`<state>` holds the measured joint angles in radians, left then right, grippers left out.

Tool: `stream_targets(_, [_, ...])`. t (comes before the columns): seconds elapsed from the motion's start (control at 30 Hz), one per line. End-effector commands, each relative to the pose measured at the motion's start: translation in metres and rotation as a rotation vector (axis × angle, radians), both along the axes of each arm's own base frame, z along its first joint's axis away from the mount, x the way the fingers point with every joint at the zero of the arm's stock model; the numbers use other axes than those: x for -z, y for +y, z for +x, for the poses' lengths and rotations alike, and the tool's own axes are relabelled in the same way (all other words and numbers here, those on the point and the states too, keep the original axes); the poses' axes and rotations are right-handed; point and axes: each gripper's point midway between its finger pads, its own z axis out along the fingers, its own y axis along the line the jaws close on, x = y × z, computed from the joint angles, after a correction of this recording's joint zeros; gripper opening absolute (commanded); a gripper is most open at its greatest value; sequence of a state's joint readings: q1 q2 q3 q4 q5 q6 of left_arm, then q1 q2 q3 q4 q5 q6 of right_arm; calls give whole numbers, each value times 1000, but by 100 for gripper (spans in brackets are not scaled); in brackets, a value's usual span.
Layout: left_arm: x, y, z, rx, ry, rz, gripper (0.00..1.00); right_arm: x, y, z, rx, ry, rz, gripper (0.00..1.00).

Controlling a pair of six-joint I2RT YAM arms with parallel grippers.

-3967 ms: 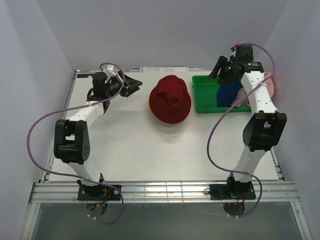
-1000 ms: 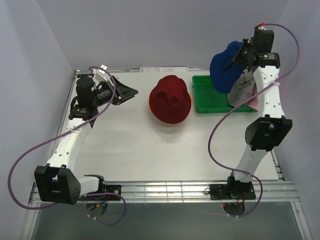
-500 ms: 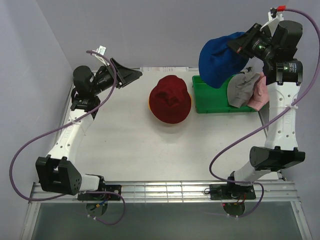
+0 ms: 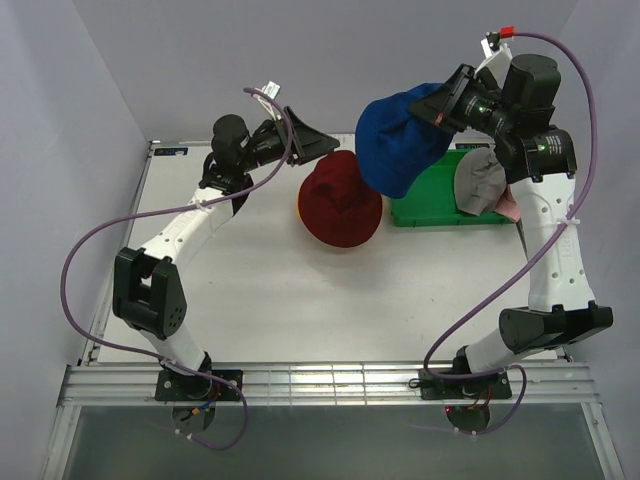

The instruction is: Stack the hats

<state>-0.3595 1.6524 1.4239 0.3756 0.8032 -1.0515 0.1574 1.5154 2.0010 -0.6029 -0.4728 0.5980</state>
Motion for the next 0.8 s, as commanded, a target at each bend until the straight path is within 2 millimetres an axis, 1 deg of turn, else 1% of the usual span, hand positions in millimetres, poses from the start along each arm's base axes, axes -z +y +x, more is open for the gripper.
stream_targets(0.0, [-37,-4,-9,3,-91,-65,74,-35,7,-20,-20,-106,23,8])
stream_targets(0.1, [-36,-8,-7,15,-82,-92,74,-39,23,-29,-60,-113,36,8])
stream_targets(0.27, [-36,-9,-2,15,-61,-133,75,-44,40,-38,-103,-118,60,8])
stream_targets(0.37, [-30,-14,2,25,-36,-143,75,-47,48,-43,-124,-122,69,8])
stream_targets(0.47, [-23,-16,6,20,-23,-139,75,-50,52,-45,-133,-125,72,8])
stream_targets(0.6, [-19,-16,9,17,-26,-131,75,-53,52,-49,-141,-133,68,8])
stream_targets(0.63, [-15,-18,12,19,-18,-127,75,-54,52,-49,-140,-136,67,8])
stream_targets(0.77, [-15,-20,16,23,-11,-132,75,-55,51,-51,-140,-141,64,8])
